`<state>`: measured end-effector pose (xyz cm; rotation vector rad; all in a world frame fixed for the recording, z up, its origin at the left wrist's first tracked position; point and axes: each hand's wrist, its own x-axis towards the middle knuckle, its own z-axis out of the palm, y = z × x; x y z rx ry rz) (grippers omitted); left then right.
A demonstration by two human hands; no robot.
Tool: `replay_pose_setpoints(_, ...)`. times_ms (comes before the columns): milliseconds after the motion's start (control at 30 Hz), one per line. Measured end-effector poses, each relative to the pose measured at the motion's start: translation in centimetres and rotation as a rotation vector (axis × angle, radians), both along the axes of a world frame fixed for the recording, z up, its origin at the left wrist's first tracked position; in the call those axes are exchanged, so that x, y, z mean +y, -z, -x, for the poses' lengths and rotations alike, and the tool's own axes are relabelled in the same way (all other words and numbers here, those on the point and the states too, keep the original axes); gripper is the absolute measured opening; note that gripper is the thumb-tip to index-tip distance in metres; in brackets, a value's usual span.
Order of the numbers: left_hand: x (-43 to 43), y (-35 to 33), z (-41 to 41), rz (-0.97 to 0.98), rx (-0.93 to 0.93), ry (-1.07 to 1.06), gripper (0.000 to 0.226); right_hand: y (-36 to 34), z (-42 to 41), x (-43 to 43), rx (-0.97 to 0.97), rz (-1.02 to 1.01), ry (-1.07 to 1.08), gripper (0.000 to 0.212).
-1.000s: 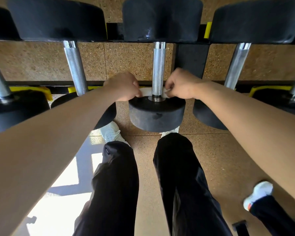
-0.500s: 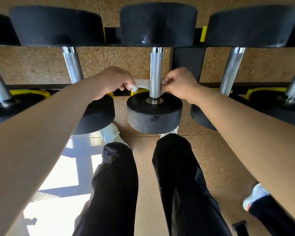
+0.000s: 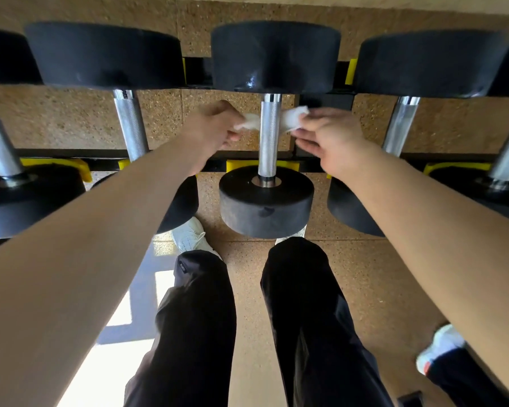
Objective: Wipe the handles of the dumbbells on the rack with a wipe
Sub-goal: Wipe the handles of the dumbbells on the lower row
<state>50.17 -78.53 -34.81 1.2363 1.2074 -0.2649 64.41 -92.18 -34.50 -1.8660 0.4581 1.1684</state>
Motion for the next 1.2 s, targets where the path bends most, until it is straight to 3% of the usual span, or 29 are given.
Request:
replay_pose_setpoints(100,-1.4,0.0,-2.3,0.047,0.004,-0.139,0.011,-0.3,-1.1,0.4,0.087,-0.062,0.289,0.01)
replay_pose_setpoints(167,-1.4,-0.1,-2.5,0.106,-0.011,-0.346,0.008,-0.2,-0.6,1.3,0.142,-0.08,0.35,0.011)
replay_pose_setpoints(233,-0.9,0.0,-1.6,0.169,-0.084,-0.542,0.001,-0.2,0.4,2.6,0.198,-0.089,0.275,0.011)
replay_pose_setpoints(367,-0.5,0.3,-0.5,0.225,-0.144,-0.721,0.018,-0.3,0.5,3.1,0.178,-0.069,0.034,0.024)
replay_pose_setpoints(533,-3.2,-0.8,-3.1,0.257,-0.181,-0.616,0.011,0.0,-1.0,0.6,0.112,-0.012,0.293,0.01)
replay_pose_setpoints(800,-2.3,0.2,1.0,0.318,-0.205,-0.965,0.014,0.2,1.1,3.2,0.001,0.008,0.027,0.013)
replay_pose_setpoints(933,-3.3,0.1,-0.9,0.308,-0.15,-0.813,0.006,0.2,-0.2,1.2,-0.045,0.056,-0.015,0.017)
replay_pose_setpoints(1200,-1.9,1.4,2.9,0.206,-0.071,-0.641,0.013,1.2,2.4,-0.4,-0.133,0.001,-0.368,0.01)
